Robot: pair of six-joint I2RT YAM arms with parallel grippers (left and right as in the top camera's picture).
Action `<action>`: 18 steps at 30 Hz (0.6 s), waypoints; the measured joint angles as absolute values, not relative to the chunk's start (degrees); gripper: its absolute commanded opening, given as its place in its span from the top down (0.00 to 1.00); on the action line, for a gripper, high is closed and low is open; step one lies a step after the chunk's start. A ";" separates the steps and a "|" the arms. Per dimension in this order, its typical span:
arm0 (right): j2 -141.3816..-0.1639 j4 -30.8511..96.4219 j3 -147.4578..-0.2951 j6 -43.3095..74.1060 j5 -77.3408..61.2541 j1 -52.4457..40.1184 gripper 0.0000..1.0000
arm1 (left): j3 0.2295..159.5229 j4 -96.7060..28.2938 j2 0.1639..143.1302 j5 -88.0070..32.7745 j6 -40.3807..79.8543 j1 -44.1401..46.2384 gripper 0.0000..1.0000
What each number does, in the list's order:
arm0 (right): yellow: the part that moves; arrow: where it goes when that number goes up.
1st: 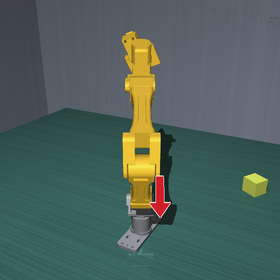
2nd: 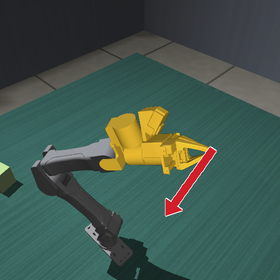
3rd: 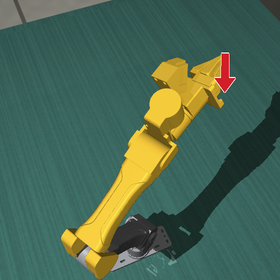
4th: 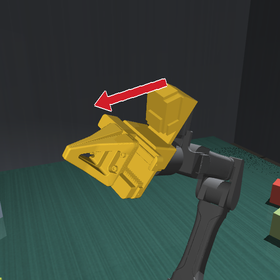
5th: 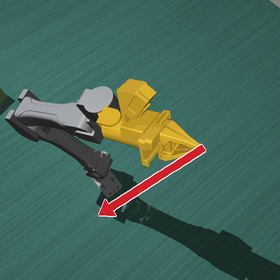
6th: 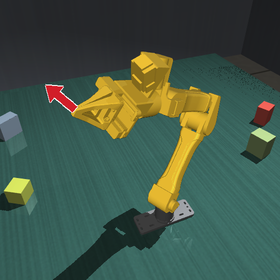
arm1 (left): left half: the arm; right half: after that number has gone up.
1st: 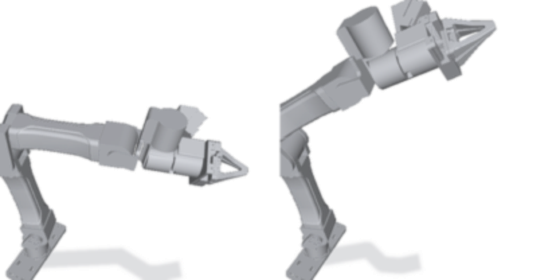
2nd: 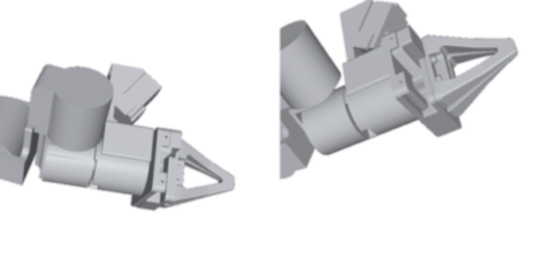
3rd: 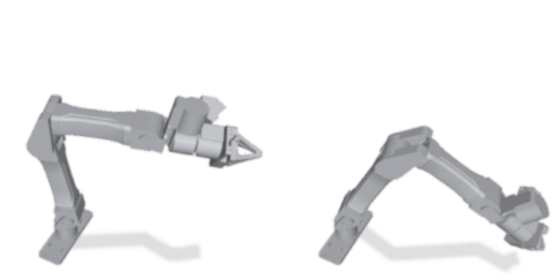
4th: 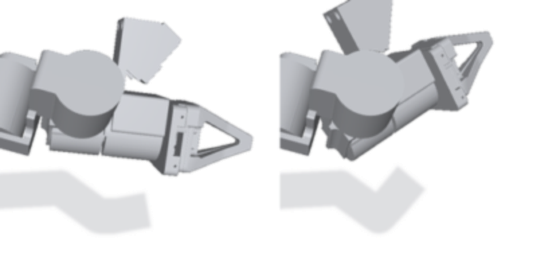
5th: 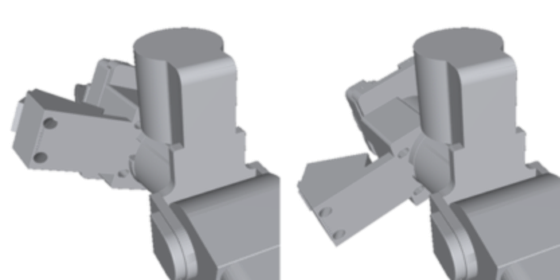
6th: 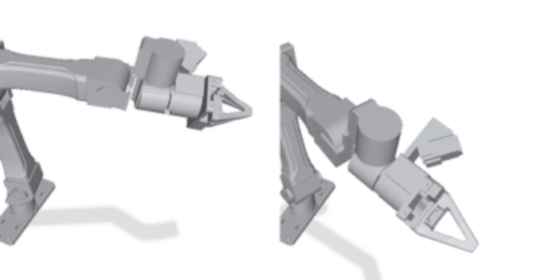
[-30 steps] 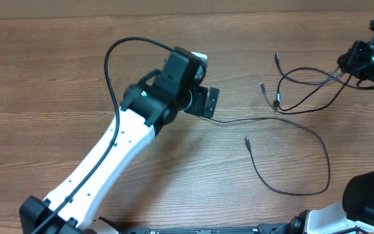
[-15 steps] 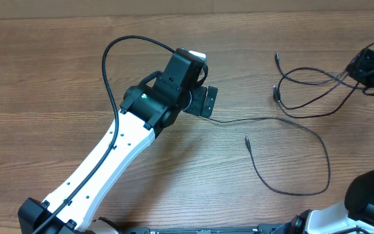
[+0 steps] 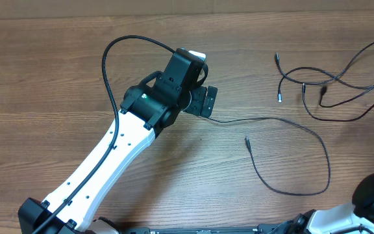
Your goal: Untangle cables
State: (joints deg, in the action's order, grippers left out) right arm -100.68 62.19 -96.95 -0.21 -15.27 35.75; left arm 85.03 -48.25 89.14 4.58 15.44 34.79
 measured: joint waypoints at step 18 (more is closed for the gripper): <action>-106.10 49.47 -91.79 -0.25 -3.97 36.62 0.96 | 85.03 -48.23 89.14 4.60 15.42 34.79 0.00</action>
